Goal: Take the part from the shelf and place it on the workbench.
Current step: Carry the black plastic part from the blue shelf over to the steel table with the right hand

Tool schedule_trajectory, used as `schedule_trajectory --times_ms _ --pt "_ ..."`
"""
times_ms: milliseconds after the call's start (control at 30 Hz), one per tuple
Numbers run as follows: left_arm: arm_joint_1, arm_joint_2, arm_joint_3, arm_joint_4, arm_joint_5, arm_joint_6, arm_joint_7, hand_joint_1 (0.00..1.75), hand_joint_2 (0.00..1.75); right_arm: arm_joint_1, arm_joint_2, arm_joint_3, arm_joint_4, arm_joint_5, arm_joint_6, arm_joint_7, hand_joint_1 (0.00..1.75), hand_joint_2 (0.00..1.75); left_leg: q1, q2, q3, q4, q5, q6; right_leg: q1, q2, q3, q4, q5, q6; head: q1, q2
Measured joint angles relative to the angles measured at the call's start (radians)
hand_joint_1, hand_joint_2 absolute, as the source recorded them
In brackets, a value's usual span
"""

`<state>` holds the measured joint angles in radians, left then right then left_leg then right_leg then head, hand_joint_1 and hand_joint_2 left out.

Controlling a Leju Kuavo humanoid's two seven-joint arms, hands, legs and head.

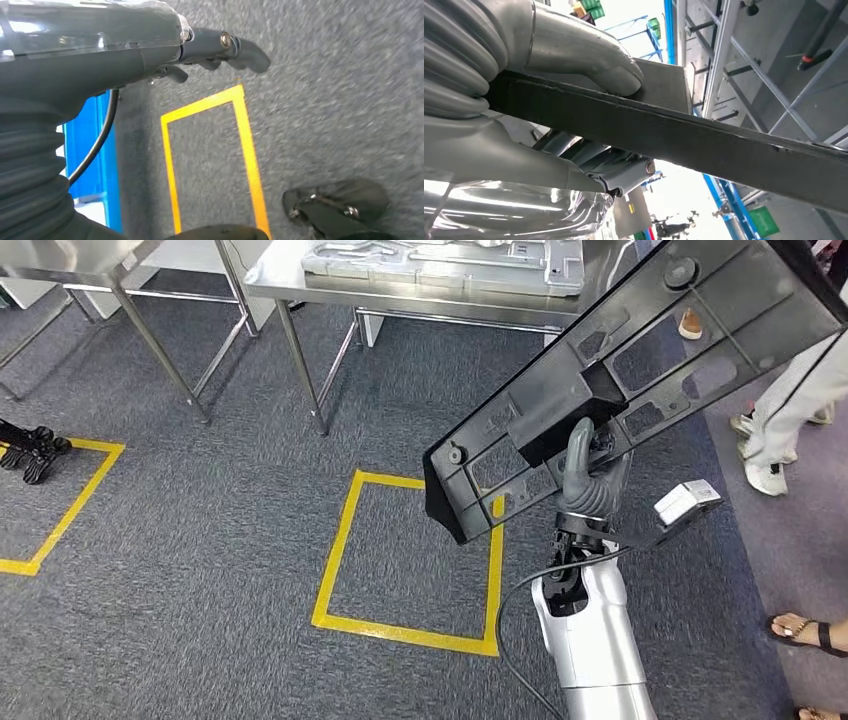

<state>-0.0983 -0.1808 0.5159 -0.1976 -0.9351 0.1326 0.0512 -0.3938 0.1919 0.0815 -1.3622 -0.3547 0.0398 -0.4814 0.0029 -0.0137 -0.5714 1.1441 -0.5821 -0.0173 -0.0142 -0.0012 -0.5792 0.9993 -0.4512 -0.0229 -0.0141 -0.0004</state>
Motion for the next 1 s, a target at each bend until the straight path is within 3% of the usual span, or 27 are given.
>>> schedule_trajectory --times_ms 67,100,133,200,233,267,333,433,467,533,567,600,633,667,733,767,833,900,967,1000 --pt "0.002 0.001 0.002 0.0 0.001 -0.002 0.0 0.0 1.75 0.005 0.0 0.0 0.0 0.0 0.0 0.0 1.75 1.75 0.004 0.003 -0.097 0.128 -0.017 -0.008 0.0 -0.002 0.024 0.0 -0.022 0.0 0.0 0.0" --pt "0.003 0.002 0.003 0.0 0.001 -0.003 0.0 0.0 1.75 0.008 0.0 0.0 0.0 0.0 0.0 0.0 1.75 1.75 0.004 0.004 -0.126 0.144 0.004 -0.009 0.001 -0.002 0.039 0.0 -0.033 0.0 0.0 0.0" --pt "0.005 0.003 0.004 0.0 0.001 -0.004 0.0 0.0 1.75 0.009 0.0 0.0 0.001 0.0 0.0 0.0 1.75 1.75 0.004 0.005 -0.134 0.116 0.05 -0.008 0.0 -0.002 0.056 0.0 -0.046 0.002 0.0 0.0" --pt "0.008 0.005 0.008 0.001 0.001 -0.007 0.0 0.0 1.75 0.009 0.0 0.0 0.001 0.0 -0.001 0.0 1.75 1.75 0.001 0.007 -0.109 -0.009 0.16 0.002 0.001 -0.001 0.09 -0.002 -0.072 0.007 0.0 0.0" --pt "0.009 0.006 0.01 0.001 0.001 -0.008 0.0 0.0 1.75 0.008 0.0 0.0 0.002 0.0 -0.001 -0.001 1.75 1.75 -0.003 0.009 -0.092 -0.061 0.194 0.008 0.002 -0.001 0.101 -0.004 -0.082 0.012 0.0 0.0" --pt "0.01 0.006 0.011 0.002 0.001 -0.01 -0.001 0.0 1.75 0.006 0.0 0.0 0.002 0.0 -0.002 -0.002 1.75 1.75 -0.007 0.01 -0.08 -0.095 0.202 0.016 0.002 -0.001 0.106 -0.007 -0.088 0.017 0.001 0.0" --pt "0.007 0.006 0.013 0.003 0.0 -0.011 -0.002 0.0 1.75 0.003 0.0 0.0 0.003 0.001 -0.003 -0.004 1.75 1.75 -0.012 0.01 -0.068 -0.117 0.182 0.03 0.002 -0.001 0.107 -0.015 -0.093 0.029 0.0 0.0" --pt "0.008 0.005 0.016 0.003 -0.002 -0.013 -0.003 0.0 1.75 -0.004 0.0 0.0 0.0 -0.004 -0.005 -0.008 1.75 1.75 -0.007 0.01 -0.044 -0.142 0.164 0.047 0.002 -0.002 0.107 -0.001 -0.112 0.043 0.001 0.0" --pt "0.009 0.004 0.016 0.003 -0.004 -0.014 -0.003 0.0 1.75 -0.006 0.0 0.0 0.0 -0.008 -0.005 -0.011 1.75 1.75 -0.005 0.012 -0.034 -0.15 0.16 0.052 0.002 -0.001 0.086 0.042 -0.13 0.046 0.001 0.0" --pt "0.008 0.002 0.016 0.003 -0.006 -0.016 -0.003 0.0 1.75 -0.005 -0.001 -0.002 0.001 -0.014 -0.008 -0.014 1.75 1.75 -0.005 0.016 -0.018 -0.155 0.148 0.058 0.002 0.001 -0.003 0.184 -0.174 0.045 0.001 0.0" --pt "0.008 0.002 0.016 0.003 -0.006 -0.017 -0.003 0.0 1.75 -0.002 -0.002 -0.003 0.001 -0.016 -0.01 -0.015 1.75 1.75 -0.006 0.019 -0.01 -0.155 0.14 0.059 0.003 0.001 -0.052 0.248 -0.182 0.045 0.001 0.0" --pt "0.008 0.001 0.016 0.003 -0.007 -0.017 -0.003 0.0 1.75 0.002 -0.003 -0.004 0.002 -0.017 -0.011 -0.015 1.75 1.75 -0.007 0.022 0.001 -0.155 0.132 0.06 0.003 0.001 -0.088 0.283 -0.17 0.045 0.001 0.0" --pt "0.008 0.001 0.016 0.003 -0.007 -0.017 -0.003 0.0 1.75 0.005 -0.004 -0.006 0.003 -0.018 -0.012 -0.015 1.75 1.75 -0.009 0.027 0.015 -0.155 0.122 0.061 0.003 0.0 -0.104 0.277 -0.133 0.043 0.001 0.0" --pt "0.009 0.001 0.016 0.003 -0.007 -0.017 -0.002 0.0 1.75 0.006 -0.004 -0.008 0.003 -0.019 -0.012 -0.015 1.75 1.75 -0.011 0.032 0.031 -0.155 0.112 0.061 0.005 -0.004 -0.102 0.232 -0.078 0.038 0.001 0.0" --pt "0.009 0.0 0.016 0.003 -0.008 -0.017 -0.002 0.0 1.75 0.003 -0.005 -0.01 0.003 -0.02 -0.011 -0.015 1.75 1.75 -0.016 0.047 0.06 -0.156 0.09 0.057 0.018 -0.039 -0.072 0.109 0.019 0.023 0.001 0.0" --pt "0.008 -0.002 0.017 0.004 -0.008 -0.018 -0.002 0.0 1.75 0.0 -0.004 -0.01 0.003 -0.02 -0.011 -0.015 1.75 1.75 -0.018 0.054 0.069 -0.156 0.081 0.052 0.026 -0.058 -0.055 0.062 0.038 0.015 0.001 0.0" --pt "0.005 -0.004 0.017 0.005 -0.008 -0.018 -0.002 0.0 1.75 -0.004 -0.004 -0.011 0.003 -0.021 -0.01 -0.015 1.75 1.75 -0.022 0.075 0.078 -0.159 0.07 0.042 0.036 -0.067 -0.04 0.026 0.027 0.005 0.002 0.0" --pt "0.0 -0.003 0.017 0.003 -0.007 -0.017 -0.002 0.0 1.75 -0.007 -0.004 -0.012 0.002 -0.021 -0.009 -0.015 1.75 1.75 -0.024 0.091 0.085 -0.16 0.058 0.033 0.029 -0.04 -0.031 0.008 0.018 0.001 0.002 0.0" --pt "-0.003 -0.002 0.018 0.002 -0.007 -0.016 -0.003 0.0 1.75 -0.01 -0.004 -0.012 0.002 -0.023 -0.008 -0.016 1.75 1.75 -0.022 0.066 0.07 -0.112 0.029 0.022 0.016 -0.016 -0.018 -0.002 0.017 -0.005 0.0 0.0" --pt "-0.003 -0.001 0.018 0.001 -0.005 -0.015 -0.005 0.0 1.75 -0.012 -0.003 -0.012 0.002 -0.024 -0.007 -0.017 1.75 1.75 -0.016 0.044 0.039 -0.053 0.003 0.015 0.013 -0.005 -0.014 -0.004 0.016 -0.007 0.0 0.0"
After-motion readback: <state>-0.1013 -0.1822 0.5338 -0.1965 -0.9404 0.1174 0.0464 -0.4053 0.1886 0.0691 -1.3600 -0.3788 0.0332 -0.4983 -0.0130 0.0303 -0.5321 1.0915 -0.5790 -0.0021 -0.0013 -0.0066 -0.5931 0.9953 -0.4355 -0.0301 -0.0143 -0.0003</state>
